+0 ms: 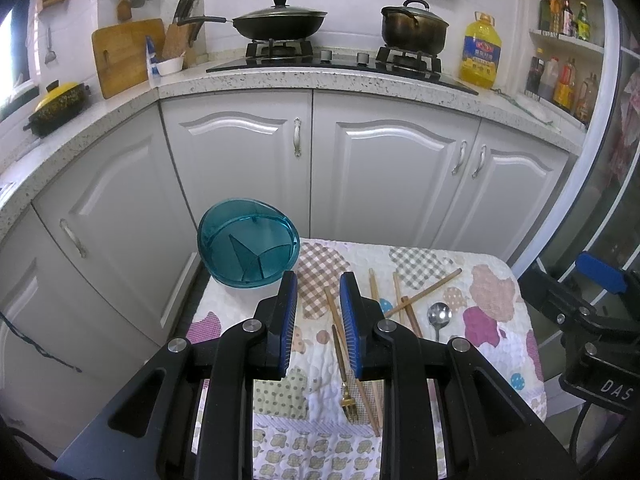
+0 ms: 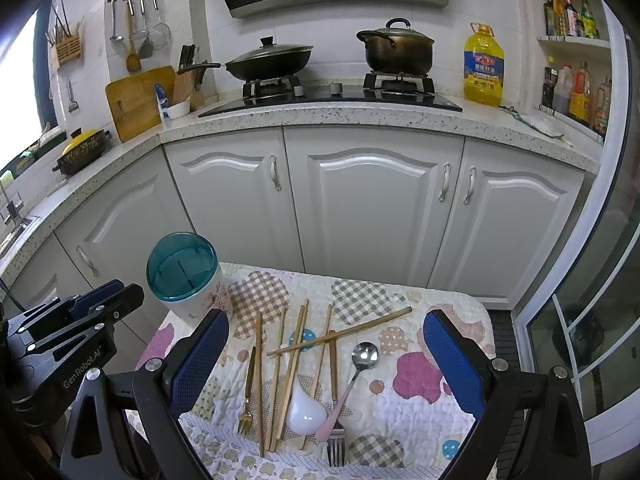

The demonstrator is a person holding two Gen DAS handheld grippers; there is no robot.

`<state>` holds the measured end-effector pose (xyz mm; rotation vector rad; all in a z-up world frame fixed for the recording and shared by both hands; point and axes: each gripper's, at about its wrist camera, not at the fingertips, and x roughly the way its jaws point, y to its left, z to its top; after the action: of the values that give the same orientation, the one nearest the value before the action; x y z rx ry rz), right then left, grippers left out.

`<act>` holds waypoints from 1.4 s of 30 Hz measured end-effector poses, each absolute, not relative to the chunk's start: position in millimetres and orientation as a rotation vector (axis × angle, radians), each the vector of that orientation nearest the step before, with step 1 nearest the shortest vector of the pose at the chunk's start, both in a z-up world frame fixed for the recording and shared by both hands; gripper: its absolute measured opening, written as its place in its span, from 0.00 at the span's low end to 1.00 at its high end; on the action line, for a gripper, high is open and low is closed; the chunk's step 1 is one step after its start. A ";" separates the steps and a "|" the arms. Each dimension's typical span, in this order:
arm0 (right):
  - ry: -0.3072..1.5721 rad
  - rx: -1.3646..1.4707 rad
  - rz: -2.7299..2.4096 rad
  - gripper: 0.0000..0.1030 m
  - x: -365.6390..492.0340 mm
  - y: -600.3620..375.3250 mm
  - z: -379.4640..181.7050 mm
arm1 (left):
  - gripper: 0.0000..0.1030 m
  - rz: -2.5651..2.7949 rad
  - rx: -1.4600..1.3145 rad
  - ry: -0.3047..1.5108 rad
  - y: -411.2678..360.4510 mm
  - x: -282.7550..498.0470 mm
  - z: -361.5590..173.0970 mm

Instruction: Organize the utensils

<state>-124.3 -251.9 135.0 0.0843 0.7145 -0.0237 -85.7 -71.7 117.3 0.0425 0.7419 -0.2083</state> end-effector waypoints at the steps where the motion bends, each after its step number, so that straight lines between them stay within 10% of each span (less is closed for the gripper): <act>1: 0.716 0.085 -0.024 0.94 -123.9 -252.0 134.4 | 0.20 -0.209 0.043 0.743 -71.8 -85.6 116.8; 42: 0.911 0.153 0.018 0.91 -88.9 -290.2 56.4 | 0.20 -0.236 0.000 0.963 -45.2 -54.4 43.0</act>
<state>-88.9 -290.2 56.4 0.1527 0.9109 0.0177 -54.4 -45.2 43.0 -0.0003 0.9634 -0.2358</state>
